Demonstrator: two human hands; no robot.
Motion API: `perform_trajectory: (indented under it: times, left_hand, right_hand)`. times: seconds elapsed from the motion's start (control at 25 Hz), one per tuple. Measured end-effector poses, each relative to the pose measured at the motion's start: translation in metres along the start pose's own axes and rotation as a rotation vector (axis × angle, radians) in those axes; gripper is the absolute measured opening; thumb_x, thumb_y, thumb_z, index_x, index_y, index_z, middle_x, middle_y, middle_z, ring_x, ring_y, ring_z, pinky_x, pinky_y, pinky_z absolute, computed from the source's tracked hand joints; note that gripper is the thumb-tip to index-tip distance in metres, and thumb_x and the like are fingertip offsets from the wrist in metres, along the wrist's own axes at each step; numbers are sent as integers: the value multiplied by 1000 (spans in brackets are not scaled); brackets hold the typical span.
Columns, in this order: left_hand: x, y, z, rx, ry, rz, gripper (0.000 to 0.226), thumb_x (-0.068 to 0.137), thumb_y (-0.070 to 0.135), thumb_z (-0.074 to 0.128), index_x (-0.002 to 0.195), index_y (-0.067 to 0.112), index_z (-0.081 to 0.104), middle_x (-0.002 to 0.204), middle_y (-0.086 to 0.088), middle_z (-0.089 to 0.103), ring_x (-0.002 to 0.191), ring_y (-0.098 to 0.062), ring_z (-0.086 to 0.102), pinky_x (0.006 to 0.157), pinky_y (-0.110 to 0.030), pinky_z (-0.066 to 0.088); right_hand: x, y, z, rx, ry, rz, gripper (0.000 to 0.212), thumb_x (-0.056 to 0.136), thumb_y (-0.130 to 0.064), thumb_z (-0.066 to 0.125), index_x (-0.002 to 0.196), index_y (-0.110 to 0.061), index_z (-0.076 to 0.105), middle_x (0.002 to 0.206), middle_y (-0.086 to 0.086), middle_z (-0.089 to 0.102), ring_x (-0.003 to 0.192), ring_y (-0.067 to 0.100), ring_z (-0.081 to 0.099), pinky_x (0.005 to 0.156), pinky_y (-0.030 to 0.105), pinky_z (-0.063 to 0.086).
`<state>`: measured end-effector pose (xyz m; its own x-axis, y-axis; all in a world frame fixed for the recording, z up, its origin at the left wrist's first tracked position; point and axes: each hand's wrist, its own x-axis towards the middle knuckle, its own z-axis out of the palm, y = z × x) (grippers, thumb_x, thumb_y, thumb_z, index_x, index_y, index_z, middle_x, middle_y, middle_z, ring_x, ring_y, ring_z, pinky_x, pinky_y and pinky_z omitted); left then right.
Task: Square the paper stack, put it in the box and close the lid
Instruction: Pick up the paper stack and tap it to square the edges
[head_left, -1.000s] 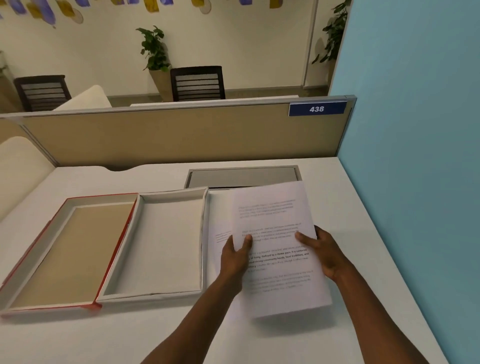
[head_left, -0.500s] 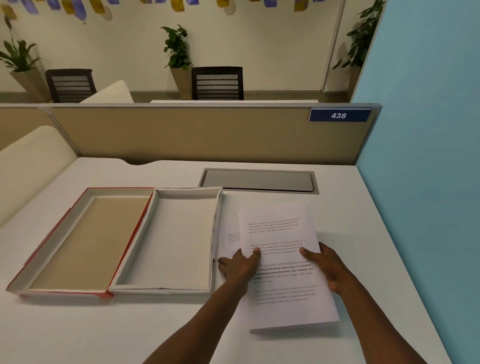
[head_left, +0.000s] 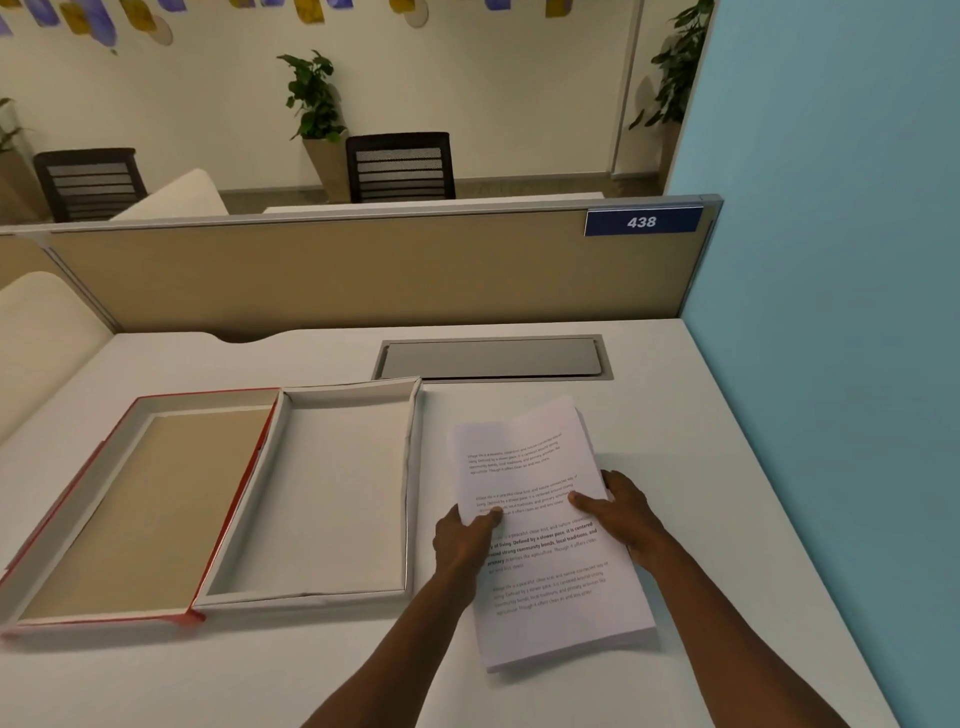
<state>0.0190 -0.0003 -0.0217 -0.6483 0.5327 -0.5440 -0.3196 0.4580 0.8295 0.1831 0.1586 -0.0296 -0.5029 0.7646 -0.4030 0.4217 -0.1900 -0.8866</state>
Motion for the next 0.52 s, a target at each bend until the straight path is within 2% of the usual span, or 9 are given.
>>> perform_trajectory:
  times: [0.16, 0.32, 0.52]
  left_hand:
    - [1, 2, 1, -51, -43, -19, 29, 95, 30, 70, 121, 24, 60, 116, -7, 75, 94, -30, 75, 89, -51, 63]
    - [6, 3, 0, -109, -76, -71, 33, 94, 30, 70, 124, 23, 59, 116, -7, 74, 98, -33, 73, 92, -56, 60]
    - [9, 3, -1, -112, -131, -84, 31, 98, 28, 66, 127, 21, 58, 117, -9, 74, 100, -34, 73, 91, -58, 60]
  right_hand:
    - [0, -3, 2, -155, 9, -3, 66, 87, -39, 74, 143, -15, 49, 137, 9, 61, 112, 29, 65, 95, 44, 55]
    - [-4, -1, 0, -132, 16, -10, 50, 91, -37, 70, 136, -20, 56, 129, 8, 67, 103, 26, 69, 88, 40, 57]
    - [-10, 3, -1, -84, 51, -16, 47, 89, -37, 73, 131, -20, 60, 121, 4, 70, 99, 23, 70, 83, 38, 58]
